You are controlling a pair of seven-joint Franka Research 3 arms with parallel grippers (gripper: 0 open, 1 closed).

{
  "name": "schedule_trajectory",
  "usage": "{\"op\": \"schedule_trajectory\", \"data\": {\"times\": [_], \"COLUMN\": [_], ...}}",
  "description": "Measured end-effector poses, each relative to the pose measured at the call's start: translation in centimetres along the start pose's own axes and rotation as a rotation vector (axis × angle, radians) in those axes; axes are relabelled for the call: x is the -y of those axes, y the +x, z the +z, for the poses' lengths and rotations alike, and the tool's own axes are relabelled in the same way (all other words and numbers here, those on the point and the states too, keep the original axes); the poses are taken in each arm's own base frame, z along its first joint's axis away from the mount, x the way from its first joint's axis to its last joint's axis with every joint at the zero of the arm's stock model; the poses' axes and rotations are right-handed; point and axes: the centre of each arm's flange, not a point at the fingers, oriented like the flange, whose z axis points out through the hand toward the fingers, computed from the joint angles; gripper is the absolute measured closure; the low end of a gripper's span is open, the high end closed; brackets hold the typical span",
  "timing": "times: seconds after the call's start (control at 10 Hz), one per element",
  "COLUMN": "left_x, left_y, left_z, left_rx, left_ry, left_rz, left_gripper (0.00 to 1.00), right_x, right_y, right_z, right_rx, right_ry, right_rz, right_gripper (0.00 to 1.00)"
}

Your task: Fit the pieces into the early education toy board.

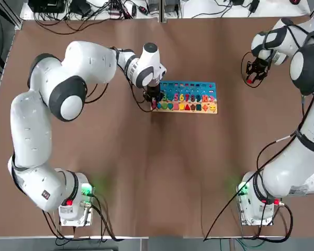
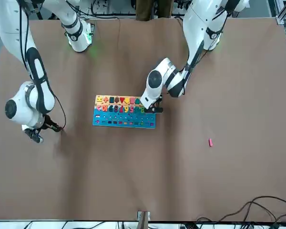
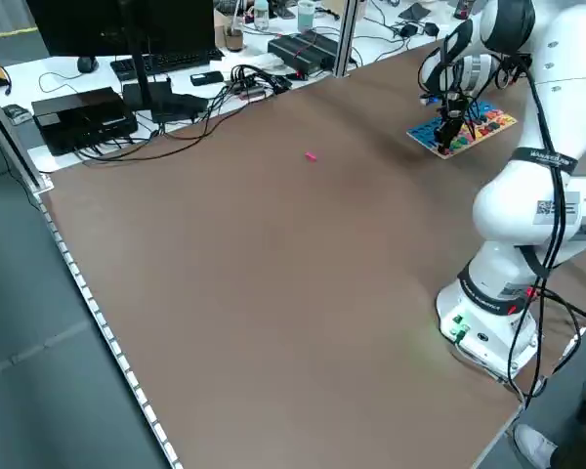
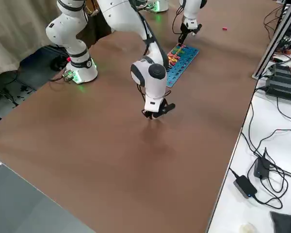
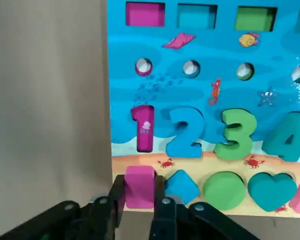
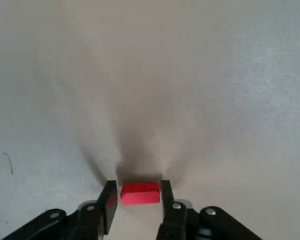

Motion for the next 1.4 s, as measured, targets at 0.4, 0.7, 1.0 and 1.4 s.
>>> {"op": "schedule_trajectory", "data": {"times": [0.4, 0.7, 1.0, 1.4], "left_x": [0.0, 0.0, 0.0, -0.1], "left_y": [0.1, 0.2, 0.1, -0.2], "left_z": [0.0, 0.0, 0.0, 0.2], "left_rx": [-0.001, -0.002, 0.003, 0.012], "left_ry": [-0.002, -0.002, 0.003, 0.011], "left_rz": [-0.001, -0.002, -0.001, 0.001], "left_gripper": [0.69, 0.69, 0.70, 0.74], "right_x": [0.1, 0.3, 4.5, 14.4], "right_y": [0.0, 0.0, -1.3, -6.3], "right_z": [-0.1, -0.1, -0.5, -2.2], "right_rx": [0.000, 0.000, 0.015, 0.026], "right_ry": [0.001, 0.001, -0.003, -0.004], "right_rz": [0.000, -0.005, -0.026, -0.104], "right_gripper": [0.65, 0.65, 0.65, 0.65]}}
